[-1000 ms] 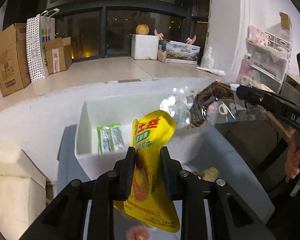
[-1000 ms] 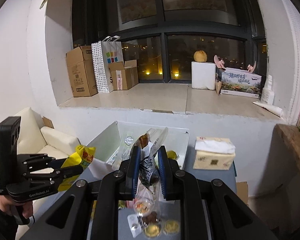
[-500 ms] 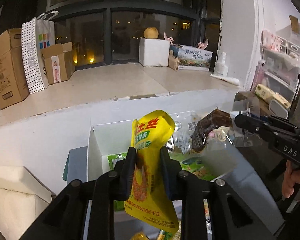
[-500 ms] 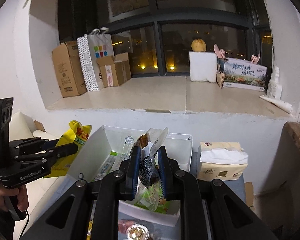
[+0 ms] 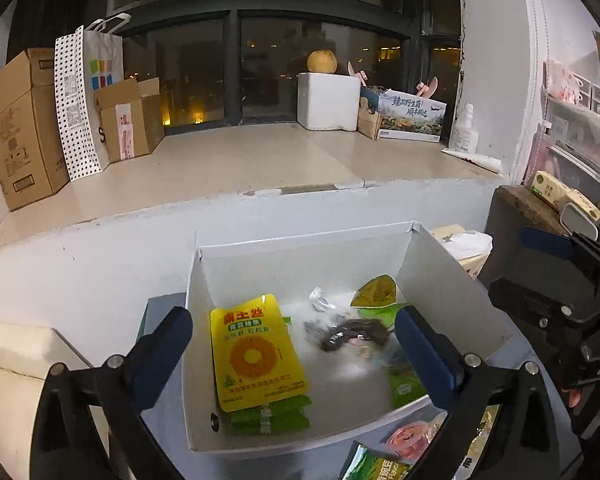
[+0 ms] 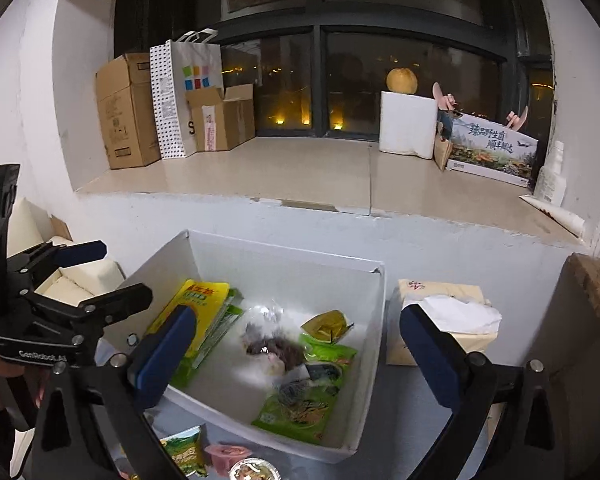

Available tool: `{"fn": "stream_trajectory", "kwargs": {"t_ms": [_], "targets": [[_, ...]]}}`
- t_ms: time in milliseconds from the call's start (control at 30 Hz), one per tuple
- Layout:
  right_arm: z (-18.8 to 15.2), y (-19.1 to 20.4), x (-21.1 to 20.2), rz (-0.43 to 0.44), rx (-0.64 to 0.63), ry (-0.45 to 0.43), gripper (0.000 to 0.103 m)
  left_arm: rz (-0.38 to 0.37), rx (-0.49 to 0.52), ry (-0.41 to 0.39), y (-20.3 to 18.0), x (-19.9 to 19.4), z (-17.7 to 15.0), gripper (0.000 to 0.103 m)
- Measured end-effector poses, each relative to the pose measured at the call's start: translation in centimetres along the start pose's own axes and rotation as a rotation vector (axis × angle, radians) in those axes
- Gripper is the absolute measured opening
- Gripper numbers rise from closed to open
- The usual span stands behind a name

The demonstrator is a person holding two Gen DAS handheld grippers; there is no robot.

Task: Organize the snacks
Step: 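Open both grippers to drop the yellow bag and meat pack into the box, then move the right gripper to a yellow jelly cup and grasp it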

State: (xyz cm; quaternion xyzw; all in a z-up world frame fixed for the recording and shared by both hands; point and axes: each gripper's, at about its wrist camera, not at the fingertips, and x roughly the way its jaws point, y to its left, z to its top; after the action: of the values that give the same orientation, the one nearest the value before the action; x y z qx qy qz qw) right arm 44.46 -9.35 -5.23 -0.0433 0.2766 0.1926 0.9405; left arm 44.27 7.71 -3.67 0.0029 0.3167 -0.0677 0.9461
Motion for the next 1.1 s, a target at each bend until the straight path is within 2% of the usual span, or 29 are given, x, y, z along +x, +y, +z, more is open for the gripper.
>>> {"fn": "stream_trajectory", "kwargs": {"t_ms": [200, 367, 700, 933, 1100], "targets": [[-0.9, 0.3, -1.6, 0.031, 0.008, 0.014, 0.103, 0.008, -0.006, 0.013, -0.1, -1.6, -1.0, 0.103], [-3.2, 0.0, -4.8, 0.037, 0.008, 0.008, 0.103, 0.03, -0.019, 0.024, -0.3, -4.1, -2.9, 0.103], [-11.7, -2.1, -9.5, 0.05, 0.077, 0.061, 0.103, 0.039, -0.034, 0.066, -2.8, -9.0, -11.3, 0.103], [-16.8, -2.5, -8.3, 0.012, 0.075, 0.146, 0.103, 0.016, -0.052, 0.109, -4.7, -11.0, -16.8, 0.103], [-18.1, -3.7, -6.6, -0.013, 0.12, 0.166, 0.103, 0.002, -0.077, 0.138, -5.2, -11.3, -19.3, 0.103]]}}
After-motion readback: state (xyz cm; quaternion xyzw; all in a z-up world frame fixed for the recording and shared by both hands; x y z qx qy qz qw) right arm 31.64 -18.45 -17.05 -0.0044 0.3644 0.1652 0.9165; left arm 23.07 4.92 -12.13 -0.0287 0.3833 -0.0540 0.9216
